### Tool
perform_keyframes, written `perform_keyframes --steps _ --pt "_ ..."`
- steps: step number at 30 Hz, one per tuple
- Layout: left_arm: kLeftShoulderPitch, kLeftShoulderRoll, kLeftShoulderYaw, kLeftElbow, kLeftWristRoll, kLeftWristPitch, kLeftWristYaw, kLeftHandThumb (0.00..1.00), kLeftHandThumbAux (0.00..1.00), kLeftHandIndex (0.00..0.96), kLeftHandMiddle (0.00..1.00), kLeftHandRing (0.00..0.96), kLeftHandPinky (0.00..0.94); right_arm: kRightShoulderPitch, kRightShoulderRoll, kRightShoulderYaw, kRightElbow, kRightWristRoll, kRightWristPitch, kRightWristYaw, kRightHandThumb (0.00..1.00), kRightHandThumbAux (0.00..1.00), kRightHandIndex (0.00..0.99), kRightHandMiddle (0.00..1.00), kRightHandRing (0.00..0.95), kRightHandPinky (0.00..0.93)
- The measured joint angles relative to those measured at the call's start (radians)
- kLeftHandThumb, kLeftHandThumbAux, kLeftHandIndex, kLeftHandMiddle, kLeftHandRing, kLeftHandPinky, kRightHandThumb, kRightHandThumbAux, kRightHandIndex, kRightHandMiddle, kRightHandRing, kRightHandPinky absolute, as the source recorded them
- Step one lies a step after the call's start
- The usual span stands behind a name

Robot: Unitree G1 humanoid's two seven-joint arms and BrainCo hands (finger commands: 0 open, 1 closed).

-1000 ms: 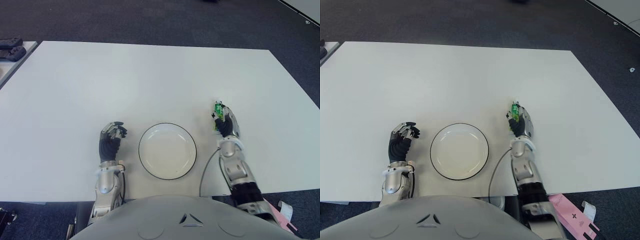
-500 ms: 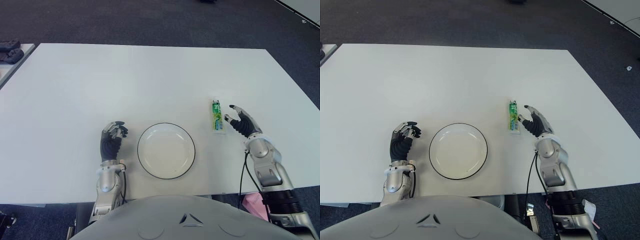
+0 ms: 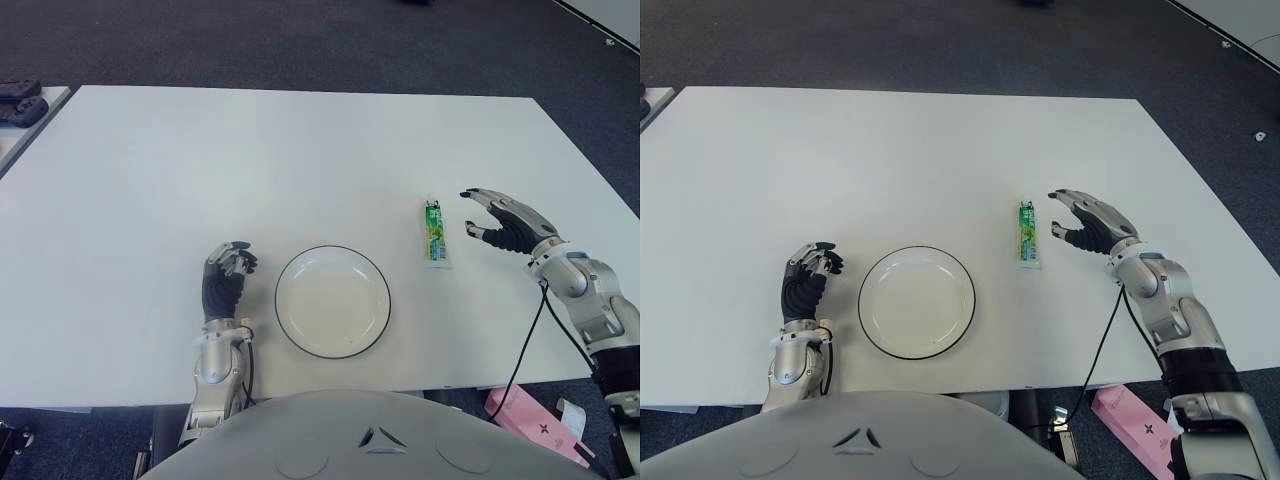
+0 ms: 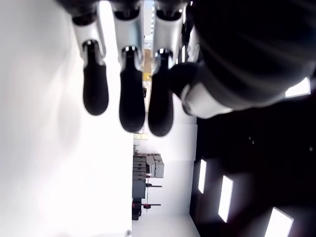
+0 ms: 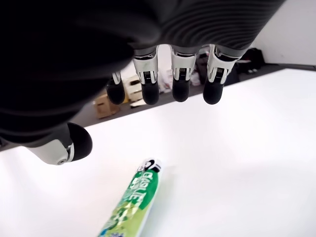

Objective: Put the toothpaste on the table into the plate.

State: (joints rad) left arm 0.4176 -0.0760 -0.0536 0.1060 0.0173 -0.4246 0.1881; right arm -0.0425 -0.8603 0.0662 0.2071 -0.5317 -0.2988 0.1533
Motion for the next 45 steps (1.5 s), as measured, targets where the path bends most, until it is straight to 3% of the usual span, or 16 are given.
perform_keyframes --steps 4,10,11,13,20,26,35,45 --pt "0.0 0.0 -0.001 0.0 0.0 -0.003 0.0 0.703 0.718 0.43 0.568 0.564 0.541 -0.065 -0.026 0.046 0.139 -0.077 -0.159 -0.126 0.625 0.41 0.0 0.0 0.0 0.0" --pt "0.0 0.0 -0.002 0.0 -0.002 -0.003 0.0 0.703 0.718 0.43 0.568 0.564 0.541 -0.184 -0.07 0.151 0.322 -0.28 -0.348 -0.386 0.623 0.404 0.0 0.0 0.0 0.0" --pt "-0.001 0.0 -0.003 0.0 -0.003 -0.003 0.0 0.703 0.718 0.43 0.568 0.563 0.532 -0.252 -0.097 0.213 0.401 -0.392 -0.406 -0.521 0.623 0.41 0.0 0.0 0.0 0.0" --pt "0.0 0.0 -0.003 0.003 -0.005 -0.002 0.0 0.703 0.718 0.43 0.567 0.562 0.534 -0.281 -0.099 0.245 0.43 -0.436 -0.418 -0.577 0.625 0.416 0.003 0.0 0.0 0.0" --pt "-0.005 0.001 -0.004 0.013 -0.009 -0.012 -0.001 0.703 0.718 0.43 0.57 0.564 0.544 -0.427 -0.108 0.436 0.602 -0.69 -0.424 -0.88 0.626 0.444 0.009 0.0 0.0 0.0" --pt "-0.008 0.002 -0.005 0.024 -0.016 -0.015 -0.002 0.703 0.718 0.43 0.571 0.567 0.542 -0.566 -0.087 0.598 0.772 -0.838 -0.399 -1.056 0.621 0.489 0.017 0.0 0.0 0.0" --pt "-0.011 0.002 -0.005 0.028 -0.019 -0.021 -0.002 0.703 0.718 0.43 0.569 0.562 0.532 -0.702 0.002 0.779 0.975 -0.925 -0.328 -1.181 0.617 0.558 0.006 0.0 0.0 0.0" --pt "-0.01 0.002 -0.006 0.023 -0.018 -0.022 -0.002 0.702 0.718 0.43 0.57 0.564 0.543 -0.734 0.092 0.921 1.087 -0.947 -0.25 -1.231 0.652 0.582 0.0 0.0 0.0 0.0"
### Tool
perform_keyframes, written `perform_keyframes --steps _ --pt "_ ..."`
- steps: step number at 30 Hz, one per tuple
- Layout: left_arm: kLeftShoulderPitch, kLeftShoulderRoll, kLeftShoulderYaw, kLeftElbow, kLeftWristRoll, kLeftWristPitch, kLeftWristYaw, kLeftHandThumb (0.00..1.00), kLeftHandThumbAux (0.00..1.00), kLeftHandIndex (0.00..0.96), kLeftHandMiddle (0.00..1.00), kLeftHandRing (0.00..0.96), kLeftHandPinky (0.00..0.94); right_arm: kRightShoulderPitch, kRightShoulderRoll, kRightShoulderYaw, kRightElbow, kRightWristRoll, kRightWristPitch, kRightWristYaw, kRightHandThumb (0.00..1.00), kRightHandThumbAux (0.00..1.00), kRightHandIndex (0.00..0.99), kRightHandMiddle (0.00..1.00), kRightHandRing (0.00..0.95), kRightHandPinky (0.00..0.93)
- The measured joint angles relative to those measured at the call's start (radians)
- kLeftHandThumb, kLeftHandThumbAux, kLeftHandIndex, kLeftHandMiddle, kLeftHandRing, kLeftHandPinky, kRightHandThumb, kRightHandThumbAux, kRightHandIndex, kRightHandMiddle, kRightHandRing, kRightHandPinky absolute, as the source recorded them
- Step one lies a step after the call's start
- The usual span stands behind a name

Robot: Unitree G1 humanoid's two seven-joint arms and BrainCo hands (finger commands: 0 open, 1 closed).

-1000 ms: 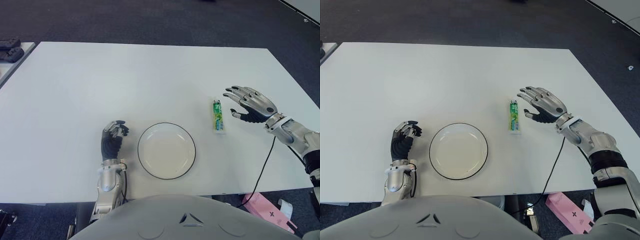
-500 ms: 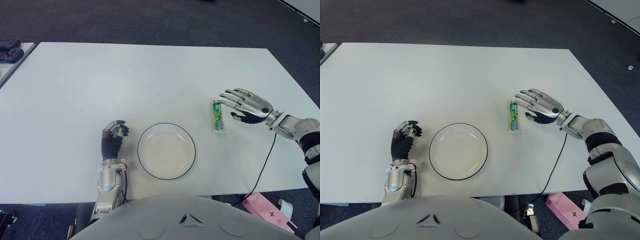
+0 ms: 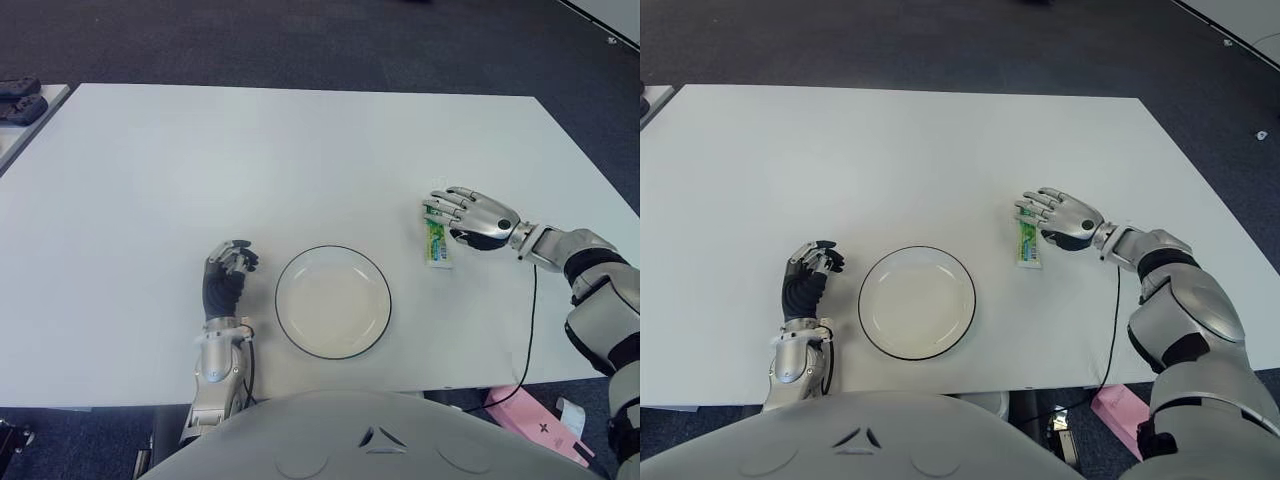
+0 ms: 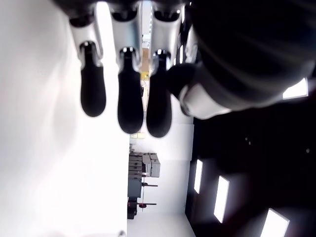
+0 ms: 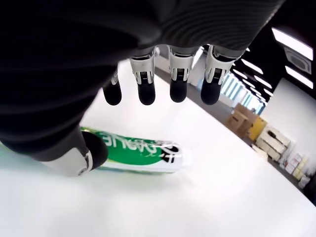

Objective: Put the toothpaste on the table into the plate.

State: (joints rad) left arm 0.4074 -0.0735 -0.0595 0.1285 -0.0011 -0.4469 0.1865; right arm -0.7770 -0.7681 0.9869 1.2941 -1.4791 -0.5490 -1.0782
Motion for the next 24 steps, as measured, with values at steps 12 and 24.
perform_keyframes --steps 12,24 --pt "0.002 0.0 0.001 -0.005 0.001 0.0 0.0 0.703 0.718 0.43 0.572 0.562 0.534 -0.031 0.02 0.094 0.019 -0.006 0.026 -0.037 0.693 0.616 0.0 0.0 0.0 0.0" --pt "0.007 -0.001 0.001 -0.008 0.001 0.0 0.0 0.703 0.718 0.43 0.573 0.563 0.539 -0.04 0.085 0.128 0.065 0.008 0.078 0.011 0.695 0.597 0.0 0.0 0.0 0.0"
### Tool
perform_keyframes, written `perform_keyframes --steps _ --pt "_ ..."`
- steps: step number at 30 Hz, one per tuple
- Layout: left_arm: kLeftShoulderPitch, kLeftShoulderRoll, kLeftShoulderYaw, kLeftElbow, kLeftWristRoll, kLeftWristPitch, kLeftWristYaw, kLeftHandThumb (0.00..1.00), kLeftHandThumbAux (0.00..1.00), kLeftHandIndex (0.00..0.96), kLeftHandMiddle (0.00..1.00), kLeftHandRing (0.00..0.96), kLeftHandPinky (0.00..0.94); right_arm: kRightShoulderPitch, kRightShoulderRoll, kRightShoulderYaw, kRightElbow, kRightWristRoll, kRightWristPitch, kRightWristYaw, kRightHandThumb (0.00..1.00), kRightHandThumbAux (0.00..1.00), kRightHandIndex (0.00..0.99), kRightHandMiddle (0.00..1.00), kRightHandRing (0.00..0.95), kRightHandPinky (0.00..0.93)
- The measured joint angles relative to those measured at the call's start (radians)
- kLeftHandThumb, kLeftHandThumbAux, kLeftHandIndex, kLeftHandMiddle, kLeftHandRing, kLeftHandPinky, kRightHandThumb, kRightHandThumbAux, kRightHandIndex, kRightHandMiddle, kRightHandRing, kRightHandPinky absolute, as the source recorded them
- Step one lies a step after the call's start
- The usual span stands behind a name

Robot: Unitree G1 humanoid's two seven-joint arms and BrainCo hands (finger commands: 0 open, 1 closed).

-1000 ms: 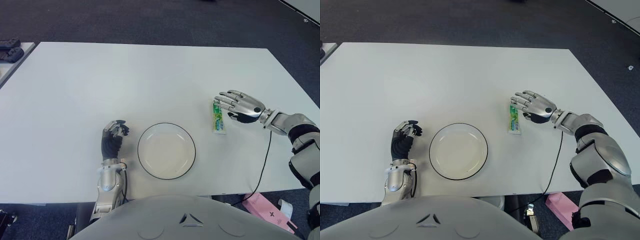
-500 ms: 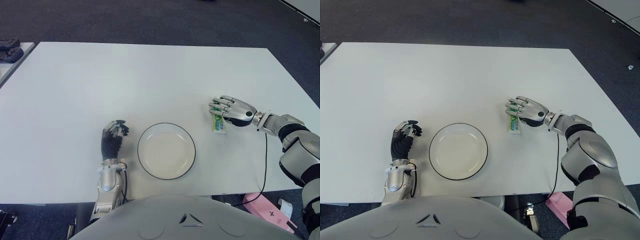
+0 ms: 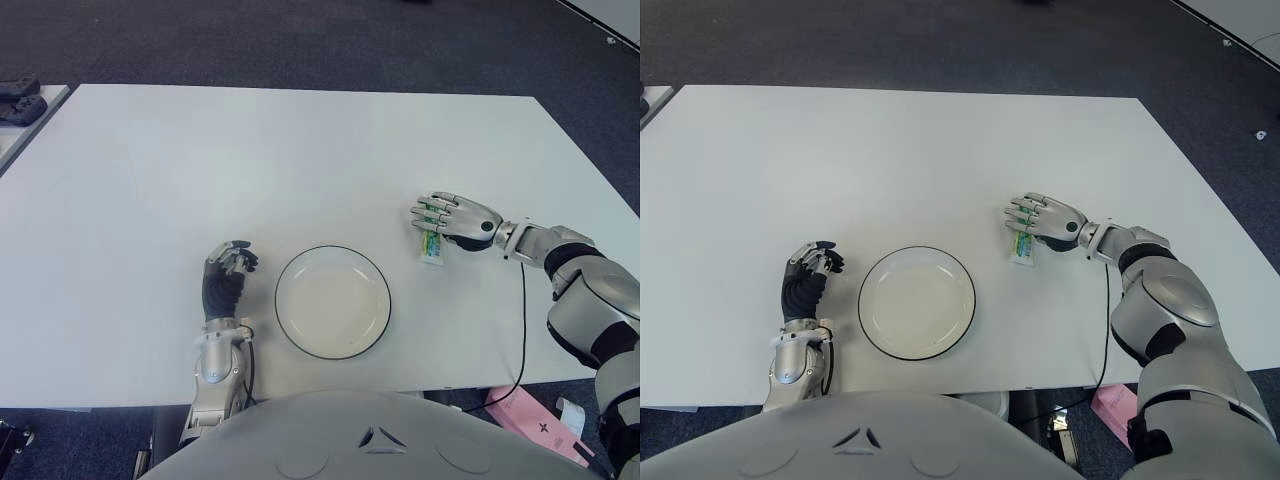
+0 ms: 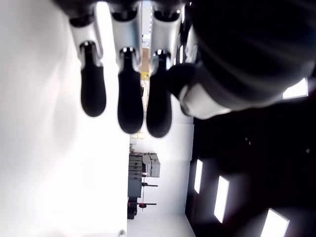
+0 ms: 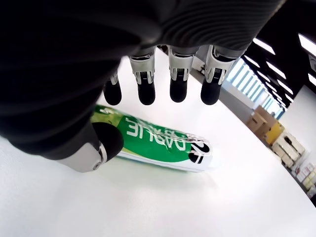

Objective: Put the toothpaste on the table into the plate.

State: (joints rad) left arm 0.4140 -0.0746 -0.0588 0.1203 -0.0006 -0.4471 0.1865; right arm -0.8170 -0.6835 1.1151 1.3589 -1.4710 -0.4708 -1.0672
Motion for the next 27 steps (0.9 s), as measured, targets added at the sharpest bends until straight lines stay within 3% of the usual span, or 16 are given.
perform_keyframes --steps 14,27 --pt "0.012 -0.004 0.0 -0.009 0.0 -0.002 0.0 0.703 0.719 0.429 0.572 0.57 0.547 0.001 0.024 0.02 0.011 0.01 0.029 0.003 0.742 0.586 0.0 0.0 0.0 0.0" --pt "0.02 -0.005 0.002 -0.011 0.0 0.0 0.0 0.702 0.718 0.43 0.572 0.568 0.541 0.001 0.027 0.041 0.014 0.023 0.031 0.008 0.709 0.582 0.002 0.0 0.0 0.0"
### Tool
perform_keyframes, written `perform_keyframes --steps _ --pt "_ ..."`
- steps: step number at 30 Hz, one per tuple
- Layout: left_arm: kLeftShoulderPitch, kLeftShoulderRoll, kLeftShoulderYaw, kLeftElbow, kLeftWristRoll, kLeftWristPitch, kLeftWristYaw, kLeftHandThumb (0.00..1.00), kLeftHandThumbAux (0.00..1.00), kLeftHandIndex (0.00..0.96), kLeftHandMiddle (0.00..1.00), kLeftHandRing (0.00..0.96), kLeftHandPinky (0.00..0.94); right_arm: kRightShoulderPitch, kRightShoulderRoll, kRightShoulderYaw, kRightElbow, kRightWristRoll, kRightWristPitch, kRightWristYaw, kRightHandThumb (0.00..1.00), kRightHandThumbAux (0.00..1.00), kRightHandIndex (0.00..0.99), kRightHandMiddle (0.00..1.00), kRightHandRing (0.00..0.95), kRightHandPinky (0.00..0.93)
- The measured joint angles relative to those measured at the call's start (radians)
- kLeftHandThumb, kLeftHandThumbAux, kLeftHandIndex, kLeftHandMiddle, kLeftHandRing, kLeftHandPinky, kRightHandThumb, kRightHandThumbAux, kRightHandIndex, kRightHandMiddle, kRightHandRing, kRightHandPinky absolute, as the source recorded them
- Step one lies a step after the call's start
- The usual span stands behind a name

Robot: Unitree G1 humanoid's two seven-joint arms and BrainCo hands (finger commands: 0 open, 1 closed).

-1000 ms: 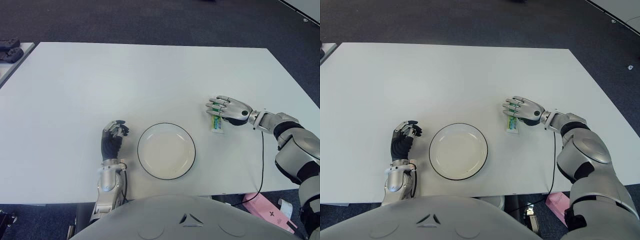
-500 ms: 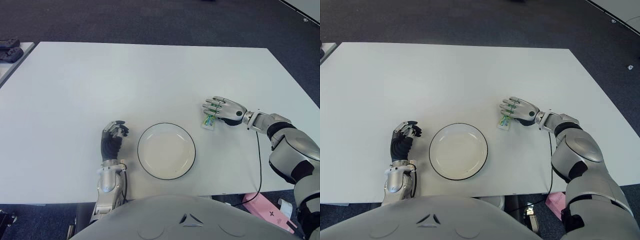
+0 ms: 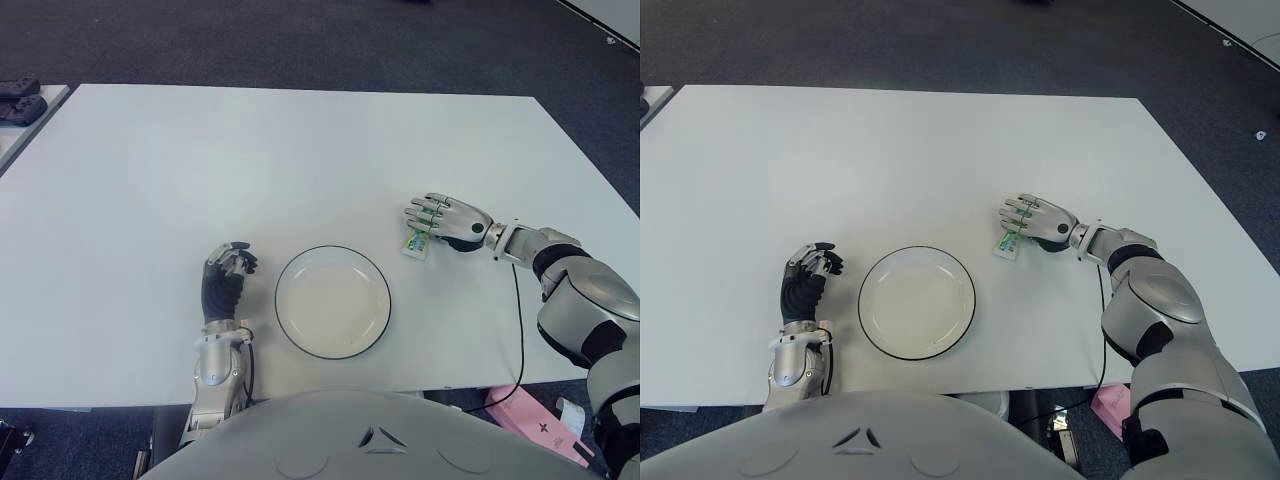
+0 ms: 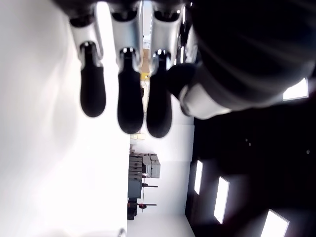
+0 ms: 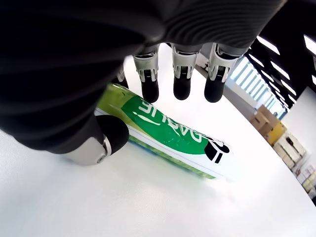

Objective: Put the toothpaste on the table into the plate.

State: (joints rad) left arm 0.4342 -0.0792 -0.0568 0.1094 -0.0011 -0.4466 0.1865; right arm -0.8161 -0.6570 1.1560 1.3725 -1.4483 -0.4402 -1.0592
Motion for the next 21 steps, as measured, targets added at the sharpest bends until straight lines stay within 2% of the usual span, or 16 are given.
perform_keyframes --steps 8,18,21 --pt "0.002 0.0 0.001 -0.001 0.0 -0.005 0.0 0.703 0.718 0.43 0.574 0.567 0.545 0.005 0.0 0.0 0.0 0.026 0.0 0.011 0.662 0.583 0.034 0.0 0.0 0.0" --pt "0.004 0.0 0.003 -0.003 0.0 -0.006 0.0 0.703 0.718 0.43 0.574 0.573 0.549 0.024 -0.002 -0.007 -0.004 0.083 -0.017 0.019 0.574 0.634 0.051 0.0 0.0 0.003" --pt "0.005 0.0 0.004 -0.005 0.0 -0.006 0.0 0.703 0.718 0.43 0.575 0.571 0.549 0.029 -0.003 -0.016 -0.005 0.111 -0.028 0.034 0.541 0.657 0.057 0.002 0.008 0.073"
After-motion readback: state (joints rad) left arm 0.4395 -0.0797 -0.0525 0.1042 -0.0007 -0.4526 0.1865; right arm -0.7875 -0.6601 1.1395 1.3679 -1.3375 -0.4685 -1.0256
